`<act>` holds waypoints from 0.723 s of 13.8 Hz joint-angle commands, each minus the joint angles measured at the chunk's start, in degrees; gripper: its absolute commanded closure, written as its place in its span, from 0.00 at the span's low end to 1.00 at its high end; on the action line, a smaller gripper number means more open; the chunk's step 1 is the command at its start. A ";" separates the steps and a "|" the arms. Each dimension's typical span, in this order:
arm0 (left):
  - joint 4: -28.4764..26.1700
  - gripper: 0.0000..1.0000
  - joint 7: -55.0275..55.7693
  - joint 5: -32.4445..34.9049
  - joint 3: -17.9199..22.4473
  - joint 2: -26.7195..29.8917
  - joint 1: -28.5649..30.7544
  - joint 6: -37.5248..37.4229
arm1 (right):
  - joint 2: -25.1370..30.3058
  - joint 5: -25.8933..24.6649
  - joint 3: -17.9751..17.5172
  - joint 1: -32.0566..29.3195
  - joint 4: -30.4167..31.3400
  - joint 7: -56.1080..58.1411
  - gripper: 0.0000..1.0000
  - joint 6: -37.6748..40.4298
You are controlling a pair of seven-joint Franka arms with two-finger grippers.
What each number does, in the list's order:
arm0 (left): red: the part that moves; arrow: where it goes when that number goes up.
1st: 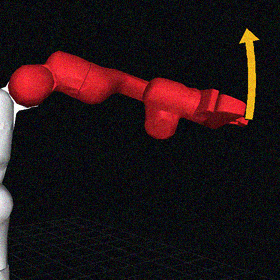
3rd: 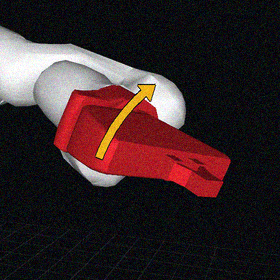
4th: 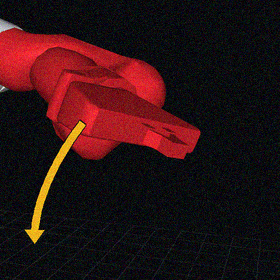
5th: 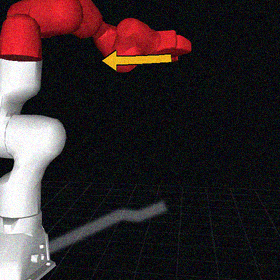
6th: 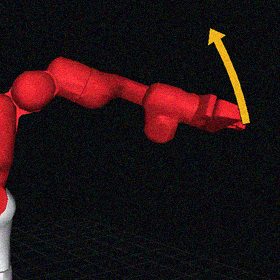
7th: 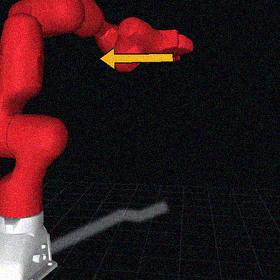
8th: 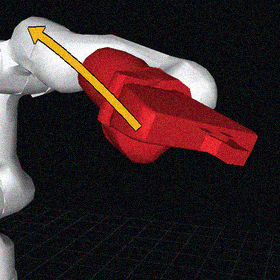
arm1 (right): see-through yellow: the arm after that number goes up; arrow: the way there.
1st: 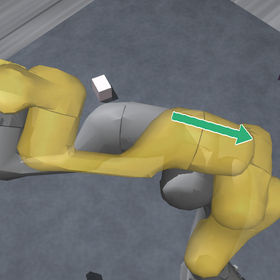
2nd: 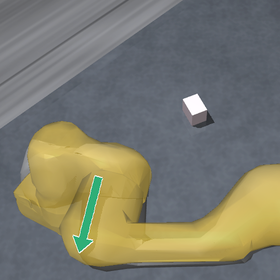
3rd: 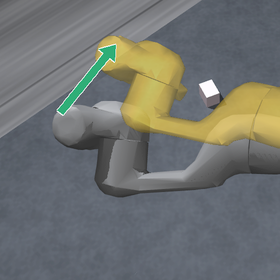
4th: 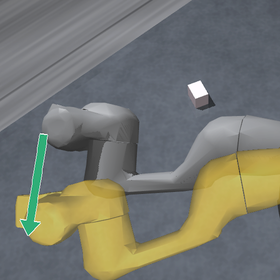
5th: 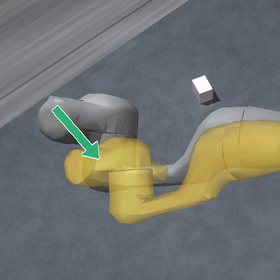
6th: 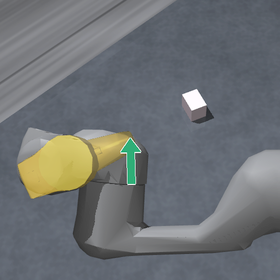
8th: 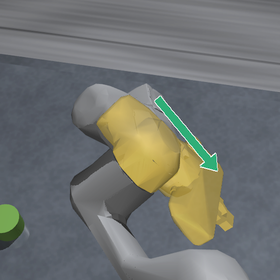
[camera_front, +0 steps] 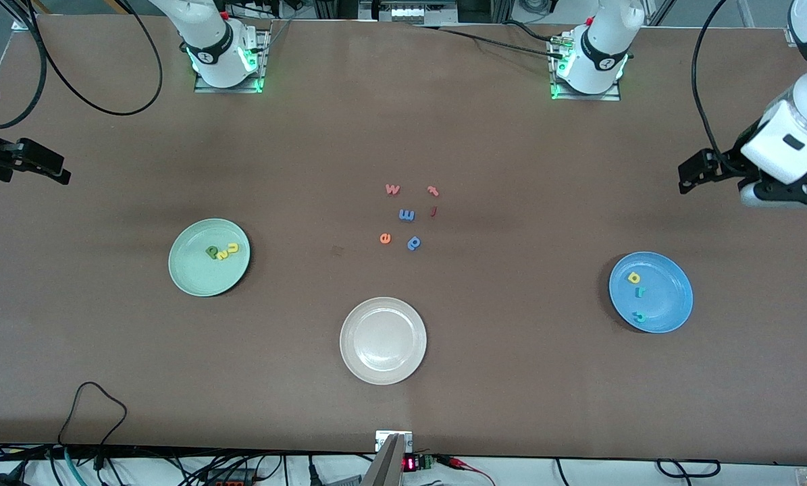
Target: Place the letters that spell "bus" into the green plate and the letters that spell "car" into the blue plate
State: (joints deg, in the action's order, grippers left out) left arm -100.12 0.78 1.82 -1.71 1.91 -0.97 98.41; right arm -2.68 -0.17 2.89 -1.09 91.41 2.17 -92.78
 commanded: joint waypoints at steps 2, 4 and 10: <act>-2.72 0.00 -2.19 -1.74 1.01 2.13 -0.61 0.12 | 1.10 -0.01 0.27 0.03 0.79 -0.58 0.00 0.41; -2.54 0.00 -2.10 -1.82 0.83 1.95 -0.61 -0.15 | 1.19 -0.27 0.01 0.12 0.79 -0.58 0.00 0.50; -1.57 0.00 -2.98 -1.82 0.65 1.43 -1.14 -1.47 | 1.28 -0.01 0.27 0.03 0.79 -0.76 0.00 0.58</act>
State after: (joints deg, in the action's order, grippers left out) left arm -102.16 -0.69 1.27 -1.48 3.08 -1.37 98.34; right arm -2.65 -0.17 3.10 -1.11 91.43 2.00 -92.74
